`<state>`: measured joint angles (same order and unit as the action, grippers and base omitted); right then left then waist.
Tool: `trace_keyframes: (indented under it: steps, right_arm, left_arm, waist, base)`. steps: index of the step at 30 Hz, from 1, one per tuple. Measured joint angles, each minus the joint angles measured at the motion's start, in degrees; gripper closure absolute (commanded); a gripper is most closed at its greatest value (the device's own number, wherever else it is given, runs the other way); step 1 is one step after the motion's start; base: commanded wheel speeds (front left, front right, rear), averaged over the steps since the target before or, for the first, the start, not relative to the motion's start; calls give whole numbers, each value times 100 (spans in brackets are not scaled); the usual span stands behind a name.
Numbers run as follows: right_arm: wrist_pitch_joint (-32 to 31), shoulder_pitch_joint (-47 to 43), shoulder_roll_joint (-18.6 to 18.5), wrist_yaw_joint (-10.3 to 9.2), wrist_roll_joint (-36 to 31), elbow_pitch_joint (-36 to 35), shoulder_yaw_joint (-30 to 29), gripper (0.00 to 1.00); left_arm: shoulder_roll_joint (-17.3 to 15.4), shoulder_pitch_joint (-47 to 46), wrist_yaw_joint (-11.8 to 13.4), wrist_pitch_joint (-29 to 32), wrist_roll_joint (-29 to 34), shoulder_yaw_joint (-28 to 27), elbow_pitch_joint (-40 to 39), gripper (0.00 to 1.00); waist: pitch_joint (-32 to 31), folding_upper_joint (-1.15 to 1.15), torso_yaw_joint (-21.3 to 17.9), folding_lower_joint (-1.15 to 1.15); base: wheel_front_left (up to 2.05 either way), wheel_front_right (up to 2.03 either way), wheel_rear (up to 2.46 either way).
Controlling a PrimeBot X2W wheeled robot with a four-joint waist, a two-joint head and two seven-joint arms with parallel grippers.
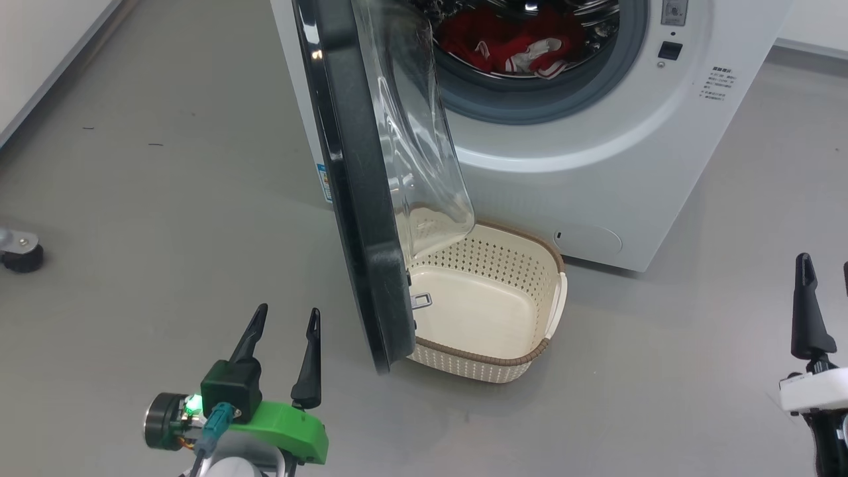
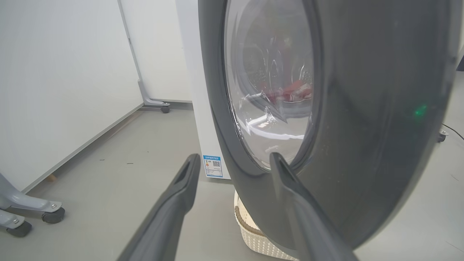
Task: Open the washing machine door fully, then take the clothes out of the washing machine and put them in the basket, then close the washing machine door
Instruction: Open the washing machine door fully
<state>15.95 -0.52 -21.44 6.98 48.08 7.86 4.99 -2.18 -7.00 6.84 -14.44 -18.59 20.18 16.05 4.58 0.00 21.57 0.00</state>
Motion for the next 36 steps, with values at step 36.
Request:
trace_keyframes:
  steps: [36]
  right_arm:
    - [-103,-879,1126,-810,-3105,-650,89,0]
  left_arm:
    - [0,0,0,0,23,-110,53,0]
  waist:
    - [75,0,-146,0]
  base:
    - [0,0,0]
